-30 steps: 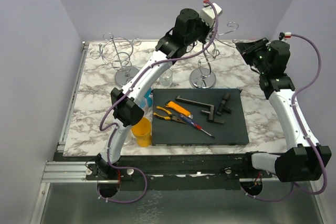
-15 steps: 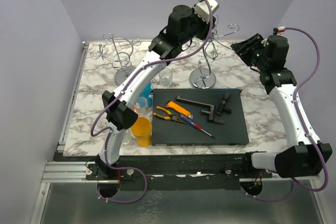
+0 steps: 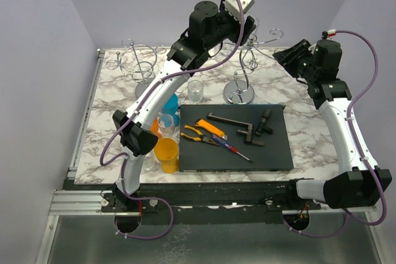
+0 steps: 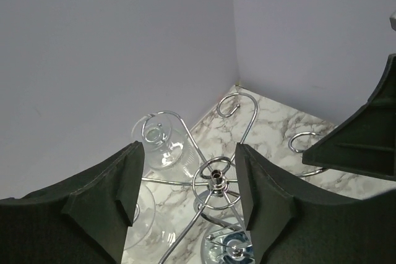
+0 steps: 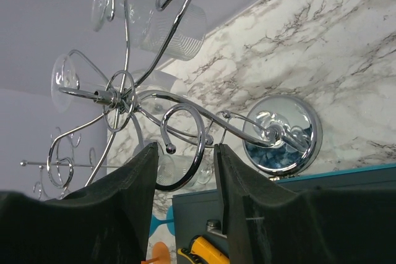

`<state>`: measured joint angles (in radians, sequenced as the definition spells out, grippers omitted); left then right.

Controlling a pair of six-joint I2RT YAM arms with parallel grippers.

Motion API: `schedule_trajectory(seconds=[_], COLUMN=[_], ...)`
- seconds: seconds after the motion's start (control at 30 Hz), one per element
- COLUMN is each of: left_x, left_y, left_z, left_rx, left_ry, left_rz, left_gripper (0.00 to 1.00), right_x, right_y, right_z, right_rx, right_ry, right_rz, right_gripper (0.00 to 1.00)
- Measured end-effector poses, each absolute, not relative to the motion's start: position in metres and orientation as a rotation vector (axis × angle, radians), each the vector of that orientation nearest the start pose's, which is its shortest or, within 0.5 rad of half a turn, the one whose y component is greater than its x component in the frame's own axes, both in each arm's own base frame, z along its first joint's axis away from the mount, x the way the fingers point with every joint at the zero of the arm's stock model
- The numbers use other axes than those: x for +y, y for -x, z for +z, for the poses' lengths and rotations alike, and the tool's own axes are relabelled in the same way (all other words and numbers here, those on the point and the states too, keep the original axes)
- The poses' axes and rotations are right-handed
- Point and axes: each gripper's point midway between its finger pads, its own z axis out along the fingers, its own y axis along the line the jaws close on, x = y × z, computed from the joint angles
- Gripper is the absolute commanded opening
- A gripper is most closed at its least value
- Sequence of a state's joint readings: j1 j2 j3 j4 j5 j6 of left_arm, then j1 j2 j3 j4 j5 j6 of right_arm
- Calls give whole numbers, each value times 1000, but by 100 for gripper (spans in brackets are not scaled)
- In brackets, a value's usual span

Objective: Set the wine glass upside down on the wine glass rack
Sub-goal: Adjust the wine rack at the center of the board.

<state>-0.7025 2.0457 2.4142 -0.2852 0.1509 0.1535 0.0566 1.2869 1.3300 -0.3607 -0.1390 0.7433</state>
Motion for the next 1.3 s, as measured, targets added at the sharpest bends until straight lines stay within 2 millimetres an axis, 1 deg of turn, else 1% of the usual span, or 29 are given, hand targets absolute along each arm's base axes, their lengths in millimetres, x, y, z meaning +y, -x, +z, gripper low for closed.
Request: schedule_trajectory(seconds=[0.17, 0.33, 0.47, 0.6, 0.73, 0.93, 1.0, 1.07, 1.17, 1.2, 1.3], left_x=[-412, -421, -423, -424, -425, -433, -435, -436, -439, -440, -442], left_y=[-447, -450, -455, -460, -461, -450, -447, -444, -440, -439, -437], left_z=[461, 435, 418, 406, 405, 397, 396, 396, 395, 394, 392], left_rx=[1322, 1357, 1378, 1385, 1370, 1355, 1349, 1342, 1338, 1337, 1340], left_ry=[-794, -859, -897, -928, -952, -1012, -1027, -1038, -1051, -1055, -1064], left_rz=[-591, -655, -716, -773, -832, -929, -949, -970, -998, -1005, -1027], left_gripper=[72, 72, 70, 64, 61, 53, 50, 44, 32, 30, 29], right_x=[72, 68, 68, 69, 66, 63, 61, 61, 60, 60, 58], right_y=[-407, -407, -409, -410, -410, -411, -411, -412, -414, -414, -418], right_z=[334, 334, 335, 336, 336, 335, 335, 335, 336, 336, 336], right_rx=[1858, 1862, 1870, 1874, 1879, 1889, 1891, 1897, 1903, 1907, 1919], right_ry=[-557, -553, -540, -528, -538, -541, -540, -536, -527, -522, -497], right_rz=[669, 673, 679, 688, 698, 712, 714, 719, 720, 722, 724], right_gripper=[40, 39, 33, 25, 18, 7, 5, 2, 0, 0, 0])
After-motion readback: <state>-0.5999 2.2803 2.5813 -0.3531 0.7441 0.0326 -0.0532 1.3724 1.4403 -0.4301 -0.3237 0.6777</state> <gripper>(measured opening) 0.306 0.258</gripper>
